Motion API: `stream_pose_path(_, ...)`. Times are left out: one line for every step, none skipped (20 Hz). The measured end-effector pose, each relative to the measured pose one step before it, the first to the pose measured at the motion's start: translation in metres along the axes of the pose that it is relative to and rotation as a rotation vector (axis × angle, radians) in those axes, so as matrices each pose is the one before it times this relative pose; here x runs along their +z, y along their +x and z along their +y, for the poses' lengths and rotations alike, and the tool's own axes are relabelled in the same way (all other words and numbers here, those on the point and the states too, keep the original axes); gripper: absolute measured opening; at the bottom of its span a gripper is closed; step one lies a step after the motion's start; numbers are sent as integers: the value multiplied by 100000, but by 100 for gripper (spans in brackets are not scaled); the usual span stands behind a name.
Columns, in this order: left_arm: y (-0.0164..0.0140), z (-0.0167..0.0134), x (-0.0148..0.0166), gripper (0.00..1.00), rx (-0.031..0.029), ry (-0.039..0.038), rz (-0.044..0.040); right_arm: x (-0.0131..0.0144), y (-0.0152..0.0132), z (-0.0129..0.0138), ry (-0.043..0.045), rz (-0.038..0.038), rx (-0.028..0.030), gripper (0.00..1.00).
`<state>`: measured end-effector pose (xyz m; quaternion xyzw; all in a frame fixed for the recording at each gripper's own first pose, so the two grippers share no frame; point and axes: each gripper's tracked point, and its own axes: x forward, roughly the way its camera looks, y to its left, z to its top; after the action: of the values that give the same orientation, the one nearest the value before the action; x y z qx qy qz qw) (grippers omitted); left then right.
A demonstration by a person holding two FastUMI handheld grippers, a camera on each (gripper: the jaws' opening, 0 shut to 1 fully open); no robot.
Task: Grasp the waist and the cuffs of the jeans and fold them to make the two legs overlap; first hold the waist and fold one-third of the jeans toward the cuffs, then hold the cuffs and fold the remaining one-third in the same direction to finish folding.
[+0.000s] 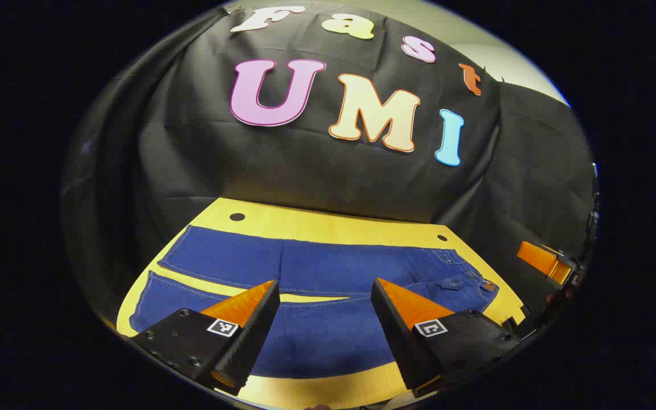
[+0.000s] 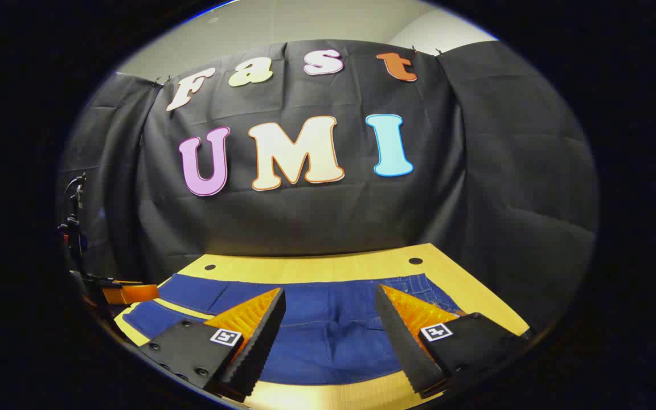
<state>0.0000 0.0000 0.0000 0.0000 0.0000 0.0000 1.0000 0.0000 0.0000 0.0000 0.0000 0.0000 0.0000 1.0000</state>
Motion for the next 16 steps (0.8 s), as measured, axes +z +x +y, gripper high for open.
stream_pose_path(-123,108,81,96,138,254,-158,-53,137,134,159,284,139,98)
stream_pose_path(7,135,-151,96,-51,423,372,-111,148,193,-48,-16,125,98)
stream_pose_path(-50,117,-161,95,-89,426,643,-105,112,228,-87,329,435,98)
stream_pose_path(-7,229,-250,96,205,17,804,-299,78,319,-96,608,696,98)
stream_pose_path(2,6,-56,96,-478,-443,485,-218,85,349,-426,793,866,98)
stream_pose_path(-95,-43,-40,96,-176,-648,-117,-277,2,254,-774,633,556,98)
stream_pose_path(29,12,79,96,-155,-942,-61,-116,-34,39,-897,459,216,98)
stream_pose_path(62,-65,-216,96,-77,-863,203,-104,-43,47,-614,347,71,98)
stream_pose_path(52,34,-264,96,154,-695,352,-150,46,-9,-434,590,-24,98)
stream_pose_path(-17,130,-177,96,9,-559,416,-368,-61,-47,-541,652,-127,98)
stream_pose_path(-44,64,-205,96,-52,-447,525,-109,-9,-41,-551,456,-275,98)
stream_pose_path(-65,137,-251,96,15,-328,388,-162,-77,-15,-159,553,201,98)
stream_pose_path(-116,100,-204,96,-230,-226,377,-162,13,163,636,569,833,98)
stream_pose_path(-131,134,-277,96,-71,10,465,-46,-93,143,969,271,569,94)
stream_pose_path(-157,262,-101,96,76,368,563,-138,31,-118,900,490,-297,98)
stream_pose_path(-130,246,-247,96,-95,748,452,-387,-4,-89,664,596,-301,98)
